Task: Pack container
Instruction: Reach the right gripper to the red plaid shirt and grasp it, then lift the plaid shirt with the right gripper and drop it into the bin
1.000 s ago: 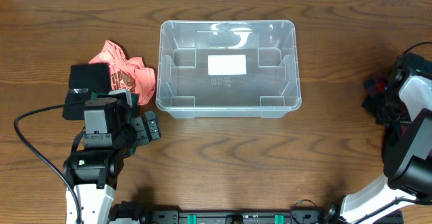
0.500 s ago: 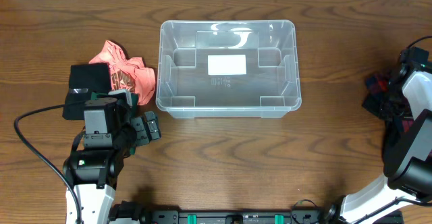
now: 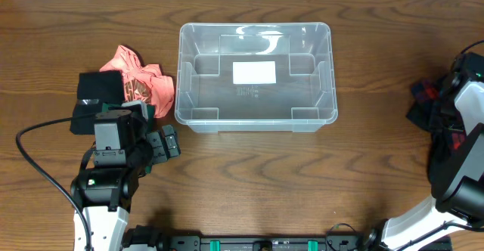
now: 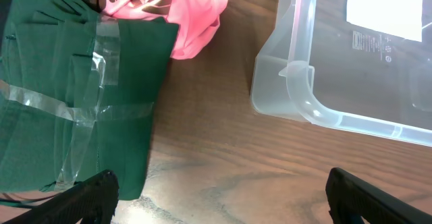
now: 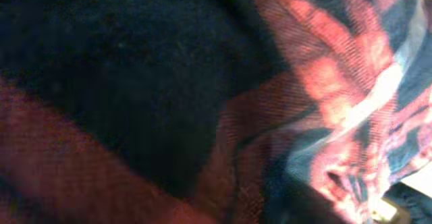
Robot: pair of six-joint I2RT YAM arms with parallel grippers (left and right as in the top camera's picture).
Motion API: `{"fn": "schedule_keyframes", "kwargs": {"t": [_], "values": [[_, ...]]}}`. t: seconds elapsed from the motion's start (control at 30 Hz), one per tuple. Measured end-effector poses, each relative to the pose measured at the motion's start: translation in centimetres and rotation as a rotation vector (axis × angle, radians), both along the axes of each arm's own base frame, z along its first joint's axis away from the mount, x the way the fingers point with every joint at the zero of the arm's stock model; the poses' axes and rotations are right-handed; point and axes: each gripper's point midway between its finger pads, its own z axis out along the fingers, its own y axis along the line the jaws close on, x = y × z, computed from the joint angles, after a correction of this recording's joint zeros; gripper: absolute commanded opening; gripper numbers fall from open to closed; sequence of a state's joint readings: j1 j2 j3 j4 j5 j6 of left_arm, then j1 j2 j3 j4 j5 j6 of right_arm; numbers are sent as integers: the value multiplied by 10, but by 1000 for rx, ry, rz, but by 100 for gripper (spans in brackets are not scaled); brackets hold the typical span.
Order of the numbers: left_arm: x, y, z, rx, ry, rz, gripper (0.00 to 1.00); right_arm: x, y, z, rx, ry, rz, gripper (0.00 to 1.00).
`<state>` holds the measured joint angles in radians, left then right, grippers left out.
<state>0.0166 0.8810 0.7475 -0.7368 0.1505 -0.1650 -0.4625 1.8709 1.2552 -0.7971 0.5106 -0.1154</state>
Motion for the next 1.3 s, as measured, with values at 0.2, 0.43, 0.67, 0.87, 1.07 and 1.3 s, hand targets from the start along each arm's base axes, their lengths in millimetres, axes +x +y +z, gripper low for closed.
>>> {"fn": "schedule_keyframes", "kwargs": {"t": [0.2, 0.43, 0.67, 0.87, 1.07, 1.3], "values": [[0, 0, 0, 0, 0, 0, 98, 0, 3, 0, 25, -17, -6, 1], [-5, 8, -4, 30, 29, 33, 98, 13, 25, 24, 44, -93, 25, 1], [-20, 48, -11, 99, 92, 256, 98, 72, 102, 166, 2, -470, 266, 1], [-24, 63, -12, 107, 99, 342, 98, 76, 186, 291, 1, -776, 494, 1], [-26, 64, -12, 110, 104, 350, 98, 73, 294, 327, 118, -899, 758, 1], [-30, 63, -14, 106, 122, 357, 98, 95, 378, 271, 228, -768, 891, 1]]}}
